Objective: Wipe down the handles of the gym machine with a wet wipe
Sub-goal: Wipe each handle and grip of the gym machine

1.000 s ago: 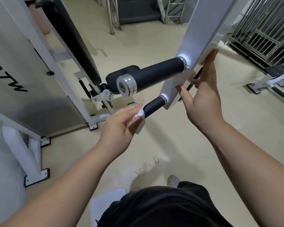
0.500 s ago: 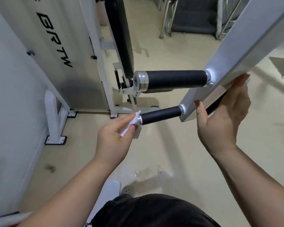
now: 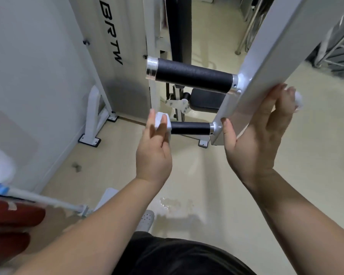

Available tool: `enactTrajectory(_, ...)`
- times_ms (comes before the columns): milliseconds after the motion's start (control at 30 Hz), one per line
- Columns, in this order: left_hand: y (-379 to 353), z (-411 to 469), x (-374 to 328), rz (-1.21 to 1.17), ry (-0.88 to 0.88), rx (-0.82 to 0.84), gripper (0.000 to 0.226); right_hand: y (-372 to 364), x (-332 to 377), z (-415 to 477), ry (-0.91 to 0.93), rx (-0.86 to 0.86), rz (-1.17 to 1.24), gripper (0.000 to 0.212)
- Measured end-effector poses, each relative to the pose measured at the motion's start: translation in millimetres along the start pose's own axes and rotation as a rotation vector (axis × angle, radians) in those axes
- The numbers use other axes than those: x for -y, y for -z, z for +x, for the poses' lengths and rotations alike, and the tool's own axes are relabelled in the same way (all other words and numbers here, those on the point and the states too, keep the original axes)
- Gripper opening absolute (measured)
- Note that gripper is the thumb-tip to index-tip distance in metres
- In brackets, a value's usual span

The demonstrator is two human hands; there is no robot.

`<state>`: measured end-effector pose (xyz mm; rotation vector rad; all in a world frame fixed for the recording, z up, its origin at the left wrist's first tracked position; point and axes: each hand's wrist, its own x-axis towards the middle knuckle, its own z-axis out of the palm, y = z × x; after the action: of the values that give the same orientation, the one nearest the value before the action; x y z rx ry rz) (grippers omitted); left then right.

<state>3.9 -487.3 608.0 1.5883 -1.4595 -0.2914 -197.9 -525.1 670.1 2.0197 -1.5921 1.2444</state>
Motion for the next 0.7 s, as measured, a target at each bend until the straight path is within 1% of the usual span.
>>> enactTrajectory(100,-8,15,6,0.432,-0.306,-0.016,0.038,3,-5,-1,0.069,0.019,-0.027,0.095)
enactTrajectory(167,-17,24,-2,0.537,-0.403,-0.009,0.035,4,-8,0,0.099,0.029,-0.056,0.098)
enactTrajectory(300,-39,21,-20,0.571,-0.499,0.045,0.044,5,-12,2,0.115,0.034,-0.071,0.097)
enactTrajectory(400,-18,37,-6,0.592,-0.57,0.032,0.035,5,-17,2,0.154,0.031,-0.096,0.095)
enactTrajectory(433,-8,43,-1,0.6,-0.584,0.039,0.036,5,-19,2,0.162,0.039,-0.109,0.096)
enactTrajectory(533,3,56,-3,0.625,-0.602,0.112,0.043,2,-19,3,0.156,0.057,-0.124,0.099)
enactTrajectory(633,-17,62,-29,0.636,-0.63,0.217,0.038,2,-19,7,0.126,0.045,-0.116,0.1)
enactTrajectory(700,-29,65,-43,0.603,-0.629,0.309,0.041,4,-22,8,0.127,0.044,-0.123,0.097)
